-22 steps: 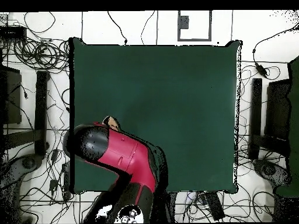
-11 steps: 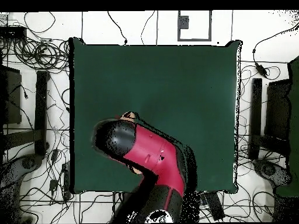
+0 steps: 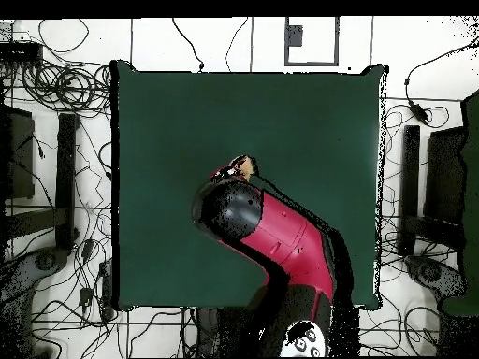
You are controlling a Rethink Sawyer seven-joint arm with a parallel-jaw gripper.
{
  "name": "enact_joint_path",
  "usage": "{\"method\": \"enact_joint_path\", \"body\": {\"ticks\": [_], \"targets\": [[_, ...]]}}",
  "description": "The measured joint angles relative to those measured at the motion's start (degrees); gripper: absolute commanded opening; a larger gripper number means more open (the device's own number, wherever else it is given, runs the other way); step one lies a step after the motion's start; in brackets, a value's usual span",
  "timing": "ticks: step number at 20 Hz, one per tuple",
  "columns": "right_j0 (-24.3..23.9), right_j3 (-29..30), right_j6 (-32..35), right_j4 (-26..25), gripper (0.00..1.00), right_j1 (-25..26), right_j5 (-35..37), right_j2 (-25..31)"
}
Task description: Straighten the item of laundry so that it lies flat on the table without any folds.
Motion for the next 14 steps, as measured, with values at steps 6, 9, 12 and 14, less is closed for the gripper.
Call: {"method": "enact_joint_path", "body": {"ticks": [6, 9, 12, 14], "targets": [[0.0, 0.0, 0.0, -1.6, 1.0, -0.3, 0.0, 1.9], [-0.2, 0.1, 0.0, -1.8, 1.0, -0.5, 0.0, 2.6], [-0.5, 0.1, 0.0, -1.8, 1.0, -0.5, 0.0, 3.3], [-0.6, 0.1, 0.0, -1.8, 1.0, -0.5, 0.0, 3.6]]}}
